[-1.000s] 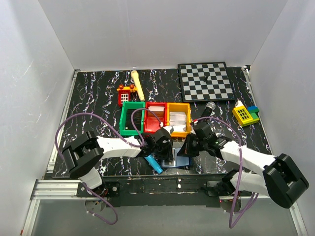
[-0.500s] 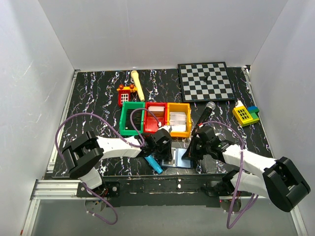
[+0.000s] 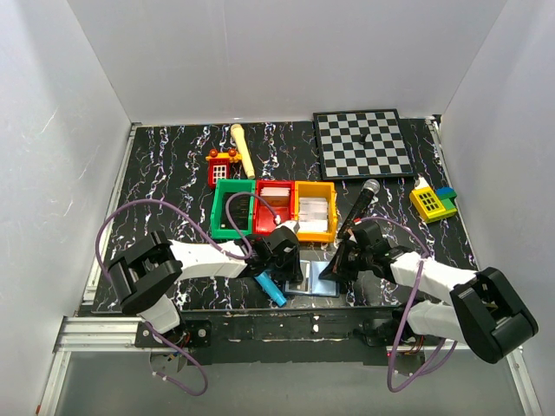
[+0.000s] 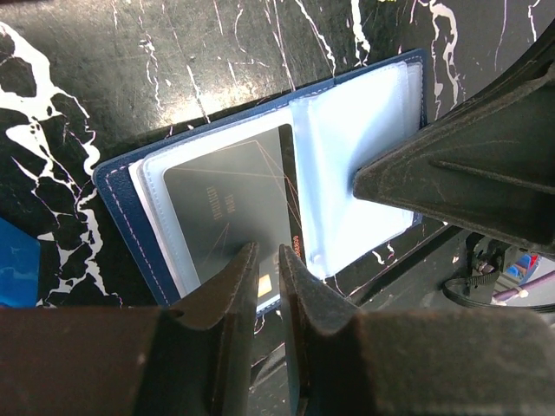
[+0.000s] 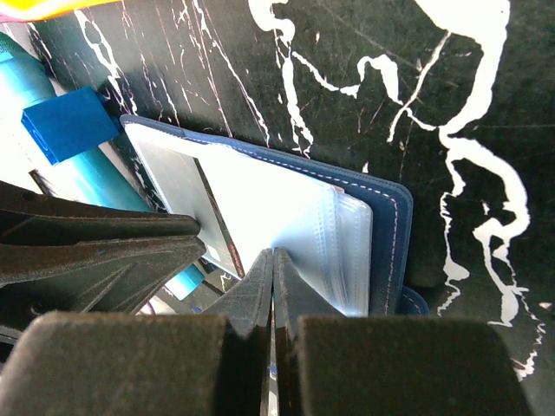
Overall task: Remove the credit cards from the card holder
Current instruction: Place the card holder at the corner of the board, then remove the credit card from the card holder.
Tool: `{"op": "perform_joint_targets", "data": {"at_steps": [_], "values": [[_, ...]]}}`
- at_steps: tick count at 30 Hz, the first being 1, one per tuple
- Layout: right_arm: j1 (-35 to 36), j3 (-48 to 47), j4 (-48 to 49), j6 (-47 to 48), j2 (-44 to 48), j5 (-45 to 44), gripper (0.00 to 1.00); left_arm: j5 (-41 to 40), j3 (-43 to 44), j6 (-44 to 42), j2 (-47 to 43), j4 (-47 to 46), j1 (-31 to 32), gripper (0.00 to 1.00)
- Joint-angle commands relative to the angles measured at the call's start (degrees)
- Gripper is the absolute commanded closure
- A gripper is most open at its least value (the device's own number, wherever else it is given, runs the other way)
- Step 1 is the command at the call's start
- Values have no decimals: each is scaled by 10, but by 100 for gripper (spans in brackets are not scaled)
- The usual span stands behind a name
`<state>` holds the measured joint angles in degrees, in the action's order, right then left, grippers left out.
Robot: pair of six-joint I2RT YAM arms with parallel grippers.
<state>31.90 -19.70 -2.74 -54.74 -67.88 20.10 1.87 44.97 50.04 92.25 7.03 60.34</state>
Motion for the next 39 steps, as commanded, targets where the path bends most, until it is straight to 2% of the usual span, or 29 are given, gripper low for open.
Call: {"op": "perform_joint_targets", "data": {"at_steps": [1, 4, 8, 11, 19, 28, 35, 39], "values": [[-6, 27, -31, 17, 6, -52, 99, -30, -30, -13, -11, 32, -7, 82], [-6, 29, -30, 28, 43, -50, 98, -33, -31, -23, -31, 29, -7, 76], [-6, 21, -45, 45, 107, -61, 74, -32, -25, -26, -31, 33, -7, 70], [-6, 17, -50, 56, 157, -68, 65, -34, -23, -25, -34, 32, -7, 68], [-4, 3, -31, 58, 216, -48, 62, -39, -15, -27, -52, 33, -7, 66], [26, -21, 2, 45, 202, -28, 63, -35, -12, -21, -65, 33, -7, 65], [73, -33, 38, 36, 233, -59, 60, -28, 2, -23, -59, 36, -4, 65], [84, -42, 6, 36, 217, -70, 59, -23, 12, -20, -51, 35, -2, 65]]}}
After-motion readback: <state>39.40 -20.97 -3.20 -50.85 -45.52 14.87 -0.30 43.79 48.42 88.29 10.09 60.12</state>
